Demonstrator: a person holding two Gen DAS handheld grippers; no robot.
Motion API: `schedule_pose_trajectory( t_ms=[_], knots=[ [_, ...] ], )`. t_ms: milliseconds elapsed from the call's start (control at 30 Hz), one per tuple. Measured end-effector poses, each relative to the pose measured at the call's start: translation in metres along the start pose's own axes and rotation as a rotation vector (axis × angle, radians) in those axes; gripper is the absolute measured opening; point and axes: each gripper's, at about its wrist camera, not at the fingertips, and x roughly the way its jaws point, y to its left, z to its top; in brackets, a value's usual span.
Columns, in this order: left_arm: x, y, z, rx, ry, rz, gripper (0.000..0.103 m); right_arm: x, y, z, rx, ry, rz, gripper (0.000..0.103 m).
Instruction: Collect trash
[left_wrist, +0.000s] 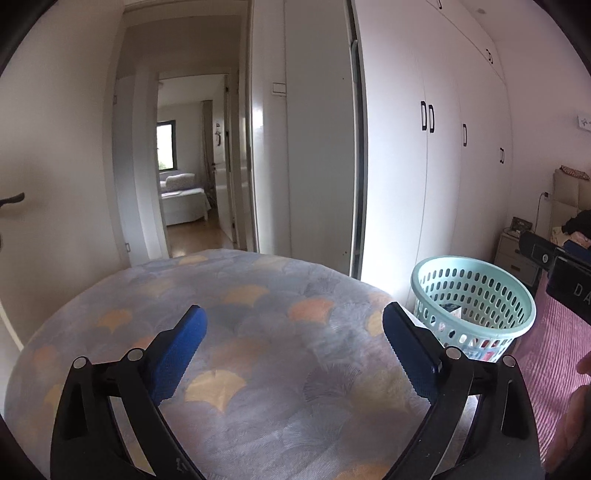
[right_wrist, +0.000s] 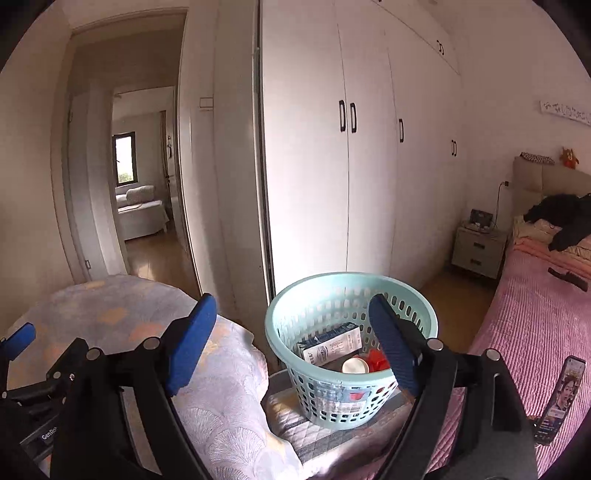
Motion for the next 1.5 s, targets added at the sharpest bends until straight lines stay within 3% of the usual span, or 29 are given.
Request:
schedule_pose_trajectory(
  t_ms=[300, 633, 1500],
  knots=[
    [-0.007, 0.001, -0.002, -0.001, -0.034, 0.021, 0.094, -0.001, 0.008, -0.001, -0.033, -0.001, 0.018, 0.083],
    [-0.003, 0.003, -0.004, -0.007, -0.015, 0.015, 0.095, 0.010, 0.002, -0.008, -0.013, 0.047, 0.034, 0.083],
    [-0.003, 0.005, -0.007, -0.013, -0.005, 0.022, 0.095, 0.008, 0.009, -0.013, -0.038, 0.056, 0.038, 0.083]
  ],
)
